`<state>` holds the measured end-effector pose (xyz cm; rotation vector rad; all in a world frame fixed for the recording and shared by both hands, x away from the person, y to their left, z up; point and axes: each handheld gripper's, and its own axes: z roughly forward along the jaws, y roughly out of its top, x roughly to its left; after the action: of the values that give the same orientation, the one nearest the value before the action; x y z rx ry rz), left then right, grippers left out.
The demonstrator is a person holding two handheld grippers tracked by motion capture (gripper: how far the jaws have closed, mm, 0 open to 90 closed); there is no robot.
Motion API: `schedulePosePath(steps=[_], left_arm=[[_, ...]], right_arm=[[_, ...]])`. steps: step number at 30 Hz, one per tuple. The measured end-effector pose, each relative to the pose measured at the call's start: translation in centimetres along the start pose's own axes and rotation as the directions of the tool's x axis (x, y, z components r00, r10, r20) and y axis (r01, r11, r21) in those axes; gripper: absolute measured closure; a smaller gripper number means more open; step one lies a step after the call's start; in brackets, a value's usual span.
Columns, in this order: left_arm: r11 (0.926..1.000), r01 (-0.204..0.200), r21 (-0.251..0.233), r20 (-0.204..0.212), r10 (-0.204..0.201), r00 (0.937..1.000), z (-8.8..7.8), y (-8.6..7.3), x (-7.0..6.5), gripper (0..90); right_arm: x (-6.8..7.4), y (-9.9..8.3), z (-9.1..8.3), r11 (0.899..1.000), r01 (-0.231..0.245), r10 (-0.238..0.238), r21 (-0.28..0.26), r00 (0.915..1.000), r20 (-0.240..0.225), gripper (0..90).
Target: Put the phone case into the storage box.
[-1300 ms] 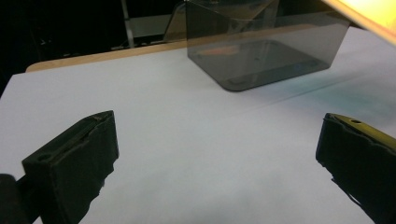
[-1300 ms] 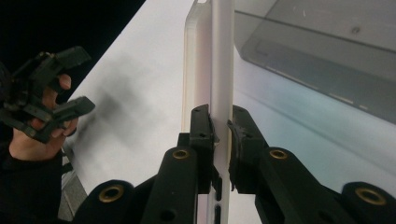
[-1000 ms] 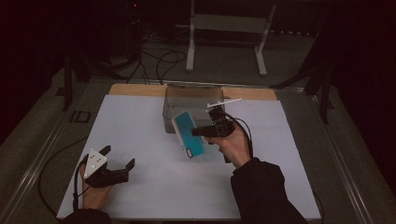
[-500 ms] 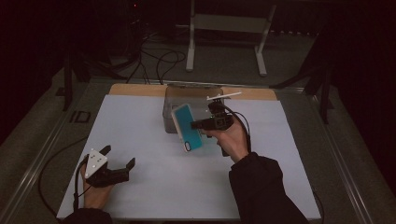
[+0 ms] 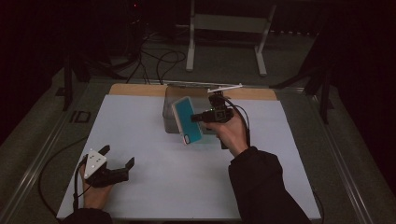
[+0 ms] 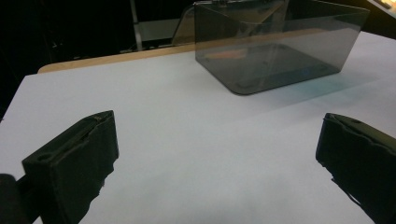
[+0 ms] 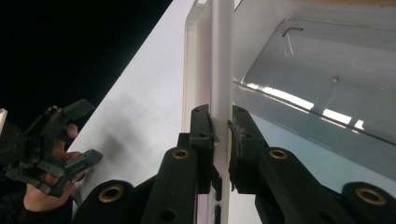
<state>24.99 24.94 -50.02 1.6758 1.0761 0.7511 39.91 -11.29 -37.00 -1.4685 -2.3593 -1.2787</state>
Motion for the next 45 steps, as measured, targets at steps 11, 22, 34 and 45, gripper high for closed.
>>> schedulePosePath(steps=[11,22,34,45], left_arm=[[1.0,0.002,-0.009,-0.003,-0.002,1.0,-0.1,0.0,0.0,0.1],[0.9999,0.007,-0.012,-0.004,-0.007,1.0,-0.1,0.0,0.0,0.1],[0.9999,0.005,-0.015,-0.007,-0.006,1.0,-0.1,0.0,0.0,0.1],[0.9999,0.005,-0.017,-0.007,-0.005,1.0,-0.1,0.0,0.0,0.1]], right_arm=[[-0.3,1.4,0.0,1.0,-0.006,0.006,-0.013,0.9998,0.019,82.4],[-0.5,2.5,0.0,0.999,-0.017,0.018,-0.03,0.9993,0.033,82.3],[-0.9,3.4,0.3,0.999,-0.032,0.034,-0.036,0.9976,0.061,82.3],[-0.8,4.3,0.2,0.998,-0.041,0.046,-0.053,0.995,0.089,82.3]])
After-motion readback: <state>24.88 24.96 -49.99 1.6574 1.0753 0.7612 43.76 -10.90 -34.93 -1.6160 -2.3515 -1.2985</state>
